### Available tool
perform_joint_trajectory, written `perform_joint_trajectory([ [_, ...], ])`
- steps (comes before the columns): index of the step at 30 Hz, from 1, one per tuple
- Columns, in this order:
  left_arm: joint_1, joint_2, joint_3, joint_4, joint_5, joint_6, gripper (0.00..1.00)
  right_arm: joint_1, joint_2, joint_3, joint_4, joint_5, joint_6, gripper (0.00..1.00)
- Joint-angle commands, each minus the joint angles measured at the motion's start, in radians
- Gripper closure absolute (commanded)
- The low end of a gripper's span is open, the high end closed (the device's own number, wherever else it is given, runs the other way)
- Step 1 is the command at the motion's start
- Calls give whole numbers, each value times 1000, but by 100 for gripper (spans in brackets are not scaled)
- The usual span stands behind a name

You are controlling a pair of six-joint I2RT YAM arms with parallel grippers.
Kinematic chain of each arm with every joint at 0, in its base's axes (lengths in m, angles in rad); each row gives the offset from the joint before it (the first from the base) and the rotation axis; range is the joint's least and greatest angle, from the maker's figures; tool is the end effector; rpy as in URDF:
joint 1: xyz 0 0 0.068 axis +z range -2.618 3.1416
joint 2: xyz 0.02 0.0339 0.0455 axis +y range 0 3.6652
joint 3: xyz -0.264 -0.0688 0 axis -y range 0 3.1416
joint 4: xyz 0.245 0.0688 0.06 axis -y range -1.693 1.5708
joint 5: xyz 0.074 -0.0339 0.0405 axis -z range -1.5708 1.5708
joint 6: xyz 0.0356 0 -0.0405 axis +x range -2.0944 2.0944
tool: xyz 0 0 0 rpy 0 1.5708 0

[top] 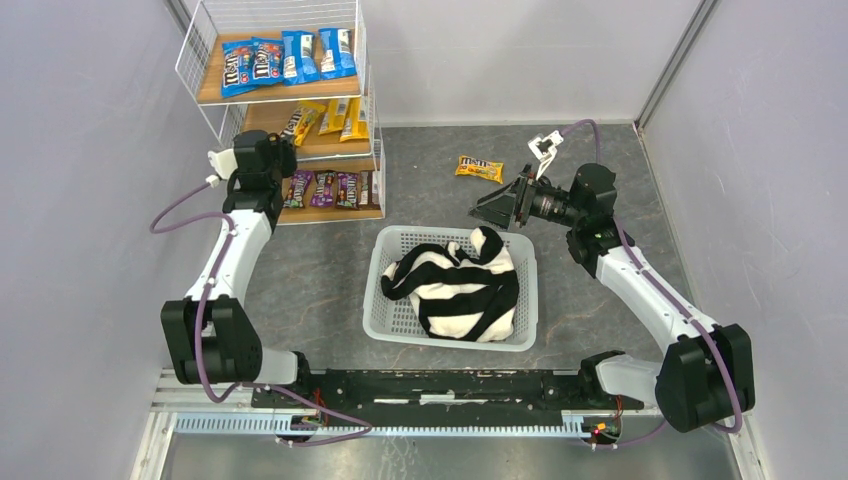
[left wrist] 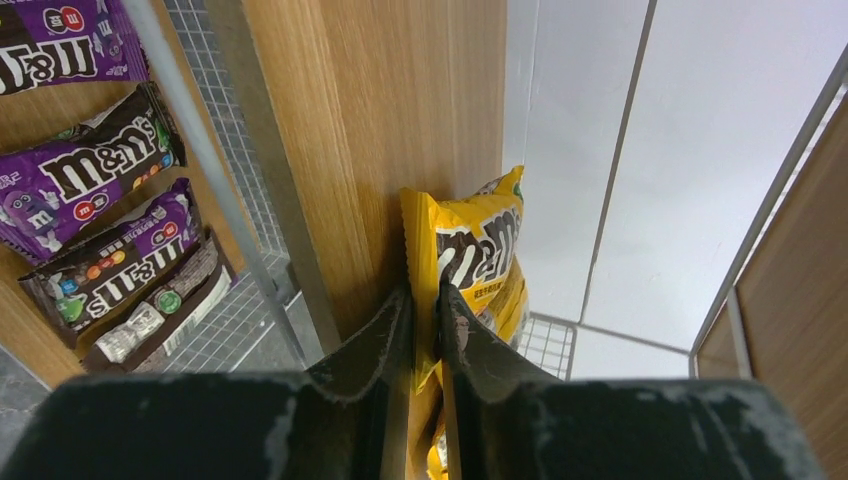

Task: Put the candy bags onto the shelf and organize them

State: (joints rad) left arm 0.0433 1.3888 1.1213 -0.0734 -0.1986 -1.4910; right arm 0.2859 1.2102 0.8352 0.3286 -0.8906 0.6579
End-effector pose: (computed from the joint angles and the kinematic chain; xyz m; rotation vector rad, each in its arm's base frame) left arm 0.3264 0.0212 0.3298 -1.4743 1.3285 -0.7783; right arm 0.2542 0.1036 0.3221 -0.4314 1.7511 1.4099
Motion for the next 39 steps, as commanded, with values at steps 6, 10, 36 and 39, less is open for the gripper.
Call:
perform_joint_trajectory([
  [6, -16, 14, 50, 6, -82, -125, 78, -4, 17, -10, 55, -13, 4, 27],
  [10, -32, 33, 51, 7, -102, -161, 76, -5, 17, -13, 67, -14, 11, 27],
  [36, -80, -141, -91, -97, -58, 40, 0, -4, 22, -25, 15, 14, -40, 27],
  [39, -46, -158, -111, -110, 42, 121, 0, -4, 36, -19, 12, 18, -43, 27],
])
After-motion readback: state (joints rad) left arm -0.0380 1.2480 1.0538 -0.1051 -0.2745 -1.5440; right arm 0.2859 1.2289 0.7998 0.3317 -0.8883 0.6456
